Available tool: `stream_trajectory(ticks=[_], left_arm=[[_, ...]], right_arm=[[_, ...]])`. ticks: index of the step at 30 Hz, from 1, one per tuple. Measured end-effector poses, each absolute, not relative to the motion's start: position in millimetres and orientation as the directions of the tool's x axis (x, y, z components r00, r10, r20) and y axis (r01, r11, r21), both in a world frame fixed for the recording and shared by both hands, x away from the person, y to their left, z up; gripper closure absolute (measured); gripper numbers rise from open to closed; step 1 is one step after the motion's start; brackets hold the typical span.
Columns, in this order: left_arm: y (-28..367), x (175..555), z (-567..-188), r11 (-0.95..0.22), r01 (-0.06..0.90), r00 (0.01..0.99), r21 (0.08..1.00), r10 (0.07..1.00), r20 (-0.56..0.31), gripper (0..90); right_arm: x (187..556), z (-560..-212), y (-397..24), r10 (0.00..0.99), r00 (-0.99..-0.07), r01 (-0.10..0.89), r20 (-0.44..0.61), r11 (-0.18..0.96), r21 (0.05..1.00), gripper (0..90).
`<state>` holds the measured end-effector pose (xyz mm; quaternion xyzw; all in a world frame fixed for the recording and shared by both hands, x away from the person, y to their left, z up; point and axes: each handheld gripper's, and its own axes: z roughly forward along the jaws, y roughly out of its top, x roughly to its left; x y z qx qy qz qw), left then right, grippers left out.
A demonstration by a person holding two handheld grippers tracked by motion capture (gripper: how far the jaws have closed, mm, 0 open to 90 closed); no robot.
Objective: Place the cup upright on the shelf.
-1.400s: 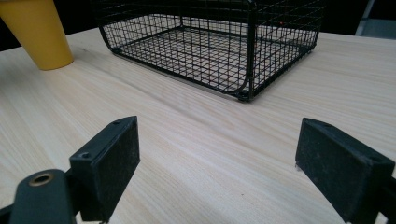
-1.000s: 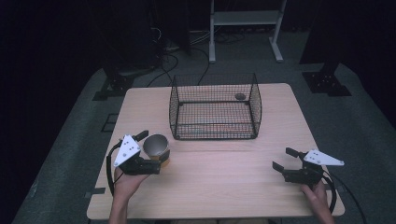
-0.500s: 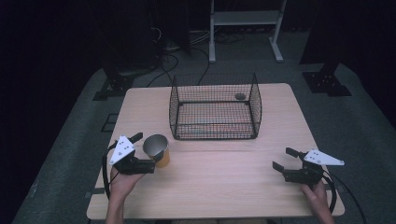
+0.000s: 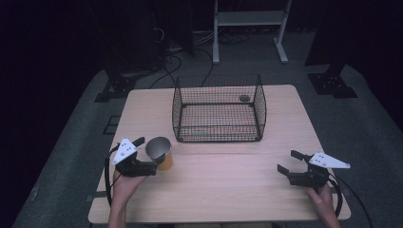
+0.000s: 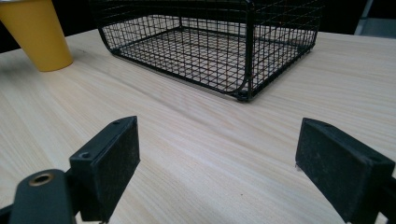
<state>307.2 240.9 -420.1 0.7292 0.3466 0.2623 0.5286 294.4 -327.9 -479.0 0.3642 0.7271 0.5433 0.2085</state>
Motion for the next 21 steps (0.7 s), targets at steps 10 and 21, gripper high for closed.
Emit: stream_trajectory(ticks=[10,21], left_arm=[[237.9,312.3,-428.3,-0.223,0.262,0.617,0.939,0.787,0.015,0.0],[232.3,317.3,-435.4,-0.241,0.279,0.616,0.930,0.787,0.019,0.0]], right_arm=[[294.4,-479.0,-327.8,0.757,-0.647,0.304,0.094,0.144,0.942,12.7],[293.7,-479.0,-326.8,0.756,-0.649,0.299,0.085,0.151,0.942,12.7]])
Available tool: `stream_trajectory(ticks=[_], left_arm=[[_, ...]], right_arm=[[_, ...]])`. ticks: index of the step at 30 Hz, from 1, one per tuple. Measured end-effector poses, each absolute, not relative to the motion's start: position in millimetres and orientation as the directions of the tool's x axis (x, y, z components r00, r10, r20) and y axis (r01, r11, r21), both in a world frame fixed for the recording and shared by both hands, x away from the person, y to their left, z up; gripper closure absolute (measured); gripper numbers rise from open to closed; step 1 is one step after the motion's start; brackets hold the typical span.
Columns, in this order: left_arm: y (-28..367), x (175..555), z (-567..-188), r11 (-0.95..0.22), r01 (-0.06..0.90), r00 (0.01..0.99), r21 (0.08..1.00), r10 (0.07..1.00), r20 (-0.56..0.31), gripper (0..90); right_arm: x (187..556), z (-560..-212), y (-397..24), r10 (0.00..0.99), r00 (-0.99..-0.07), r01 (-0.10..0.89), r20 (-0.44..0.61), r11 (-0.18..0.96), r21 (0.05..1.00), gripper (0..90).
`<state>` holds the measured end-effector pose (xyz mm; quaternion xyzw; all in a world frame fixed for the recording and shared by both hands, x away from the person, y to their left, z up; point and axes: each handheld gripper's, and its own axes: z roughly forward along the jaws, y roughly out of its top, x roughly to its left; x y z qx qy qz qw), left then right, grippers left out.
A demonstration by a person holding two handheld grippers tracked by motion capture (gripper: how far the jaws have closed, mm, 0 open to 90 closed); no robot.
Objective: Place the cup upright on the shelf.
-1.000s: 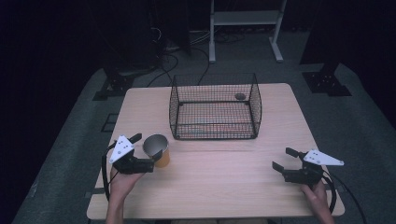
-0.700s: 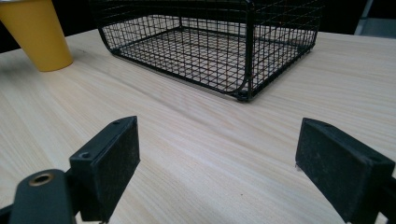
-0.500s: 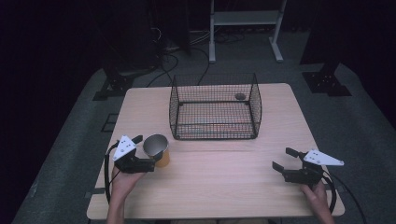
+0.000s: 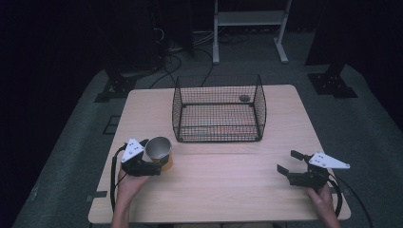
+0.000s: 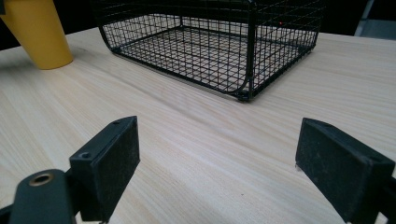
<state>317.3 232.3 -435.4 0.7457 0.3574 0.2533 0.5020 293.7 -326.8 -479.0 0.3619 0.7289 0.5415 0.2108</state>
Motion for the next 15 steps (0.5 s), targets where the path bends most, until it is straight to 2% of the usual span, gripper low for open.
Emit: stream_trajectory(ticks=[3,15], left_arm=[[230.3,317.8,-437.7,-0.262,0.284,0.608,0.922,0.793,0.038,0.0],[229.4,324.3,-445.5,-0.245,0.309,0.614,0.919,0.789,0.004,0.0]], right_arm=[[294.1,-479.0,-327.2,0.756,-0.649,0.300,0.087,0.150,0.942,12.7],[293.7,-479.0,-326.8,0.757,-0.648,0.299,0.084,0.151,0.942,12.7]])
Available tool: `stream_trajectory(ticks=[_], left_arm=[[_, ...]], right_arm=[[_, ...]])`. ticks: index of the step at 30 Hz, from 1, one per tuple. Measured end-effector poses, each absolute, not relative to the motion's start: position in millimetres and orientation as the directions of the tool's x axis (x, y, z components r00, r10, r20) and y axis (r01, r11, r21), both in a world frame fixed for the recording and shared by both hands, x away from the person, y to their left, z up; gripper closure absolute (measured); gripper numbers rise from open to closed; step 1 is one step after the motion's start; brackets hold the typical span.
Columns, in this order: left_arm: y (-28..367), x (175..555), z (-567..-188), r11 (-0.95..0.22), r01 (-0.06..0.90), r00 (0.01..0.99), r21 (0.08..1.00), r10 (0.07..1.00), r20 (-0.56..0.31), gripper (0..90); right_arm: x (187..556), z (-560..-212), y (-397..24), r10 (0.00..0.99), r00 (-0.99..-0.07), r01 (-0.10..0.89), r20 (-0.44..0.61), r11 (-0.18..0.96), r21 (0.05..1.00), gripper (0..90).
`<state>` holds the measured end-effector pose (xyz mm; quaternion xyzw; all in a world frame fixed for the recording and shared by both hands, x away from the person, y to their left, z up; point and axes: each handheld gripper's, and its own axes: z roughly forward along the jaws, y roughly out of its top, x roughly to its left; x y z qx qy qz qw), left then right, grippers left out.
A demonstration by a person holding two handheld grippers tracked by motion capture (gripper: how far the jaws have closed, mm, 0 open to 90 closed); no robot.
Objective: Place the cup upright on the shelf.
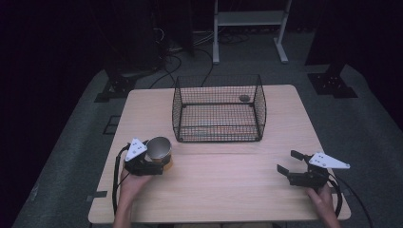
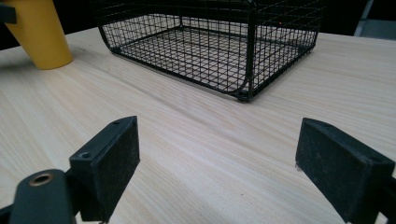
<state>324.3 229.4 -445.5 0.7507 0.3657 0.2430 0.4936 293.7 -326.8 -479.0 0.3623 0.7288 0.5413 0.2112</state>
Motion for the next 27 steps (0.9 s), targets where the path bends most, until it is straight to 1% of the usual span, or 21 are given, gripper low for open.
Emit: stream_trajectory(ticks=[3,5,9,11,12,19,27], left_arm=[[228.9,324.9,-447.0,-0.250,0.314,0.624,0.916,0.781,-0.001,0.0],[228.7,325.7,-448.8,-0.256,0.316,0.629,0.914,0.778,0.001,3.1],[229.4,326.4,-449.6,-0.253,0.313,0.623,0.915,0.782,0.003,6.5],[230.1,325.5,-449.3,-0.251,0.305,0.631,0.919,0.776,0.003,11.8],[230.1,325.4,-449.2,-0.255,0.304,0.631,0.918,0.776,0.007,12.5],[228.8,323.0,-447.6,-0.270,0.290,0.630,0.918,0.776,0.029,13.3],[226.0,318.9,-439.9,-0.256,0.264,0.646,0.930,0.763,0.026,13.4]], right_arm=[[293.8,-478.9,-326.7,0.757,-0.648,0.300,0.085,0.152,0.942,12.7],[294.1,-479.0,-327.1,0.757,-0.648,0.300,0.086,0.150,0.942,12.7],[293.6,-478.9,-326.5,0.756,-0.650,0.299,0.081,0.156,0.941,12.7],[293.9,-479.0,-326.8,0.757,-0.648,0.301,0.084,0.152,0.942,12.7],[294.1,-479.0,-327.1,0.757,-0.648,0.300,0.086,0.151,0.942,12.7],[293.9,-479.0,-326.8,0.757,-0.648,0.300,0.085,0.152,0.942,12.7],[293.9,-478.9,-326.8,0.756,-0.649,0.301,0.085,0.153,0.941,12.7]])
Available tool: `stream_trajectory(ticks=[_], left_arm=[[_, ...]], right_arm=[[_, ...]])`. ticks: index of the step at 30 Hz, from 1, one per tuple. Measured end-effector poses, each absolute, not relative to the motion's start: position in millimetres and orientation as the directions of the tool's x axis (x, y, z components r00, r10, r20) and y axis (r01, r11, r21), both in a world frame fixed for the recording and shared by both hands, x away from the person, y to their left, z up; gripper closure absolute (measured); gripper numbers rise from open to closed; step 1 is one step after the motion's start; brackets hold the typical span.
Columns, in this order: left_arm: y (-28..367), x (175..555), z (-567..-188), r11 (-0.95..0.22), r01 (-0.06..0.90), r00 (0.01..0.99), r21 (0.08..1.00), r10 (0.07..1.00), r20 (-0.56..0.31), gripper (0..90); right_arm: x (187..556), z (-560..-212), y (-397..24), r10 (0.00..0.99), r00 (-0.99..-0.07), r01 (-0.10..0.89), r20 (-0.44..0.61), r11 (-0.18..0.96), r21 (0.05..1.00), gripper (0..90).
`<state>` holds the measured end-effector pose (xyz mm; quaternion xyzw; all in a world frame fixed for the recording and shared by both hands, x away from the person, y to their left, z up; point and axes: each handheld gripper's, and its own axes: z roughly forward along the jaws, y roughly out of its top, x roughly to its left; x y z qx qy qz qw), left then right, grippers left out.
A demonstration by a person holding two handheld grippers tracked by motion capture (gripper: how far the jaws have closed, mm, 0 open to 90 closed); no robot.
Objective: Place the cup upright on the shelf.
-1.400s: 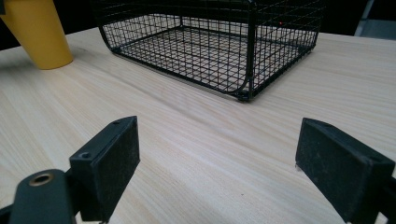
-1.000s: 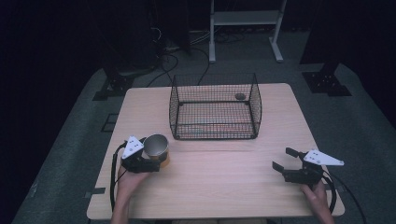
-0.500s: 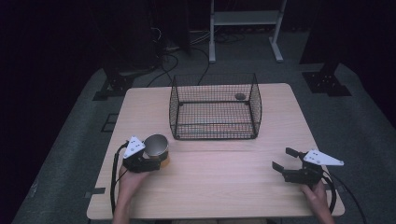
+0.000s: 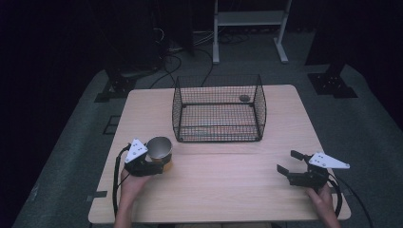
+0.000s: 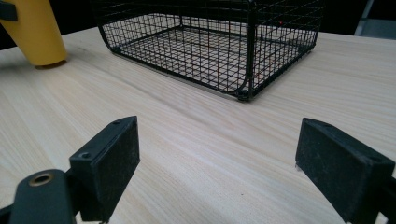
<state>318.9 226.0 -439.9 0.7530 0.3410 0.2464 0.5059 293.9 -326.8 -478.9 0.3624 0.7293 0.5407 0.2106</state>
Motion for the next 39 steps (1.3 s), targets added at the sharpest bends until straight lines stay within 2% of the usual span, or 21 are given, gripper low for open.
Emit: stream_trajectory(ticks=[25,39], left_arm=[[180.1,310.2,-403.7,-0.318,0.152,0.762,0.936,0.641,0.094,13.5],[146.1,319.9,-385.7,-0.297,0.121,0.827,0.947,0.558,0.069,13.5]], right_arm=[[294.7,-478.8,-325.2,0.760,-0.646,0.304,0.074,0.168,0.938,12.7],[294.7,-478.8,-325.0,0.759,-0.647,0.303,0.072,0.169,0.938,12.7]])
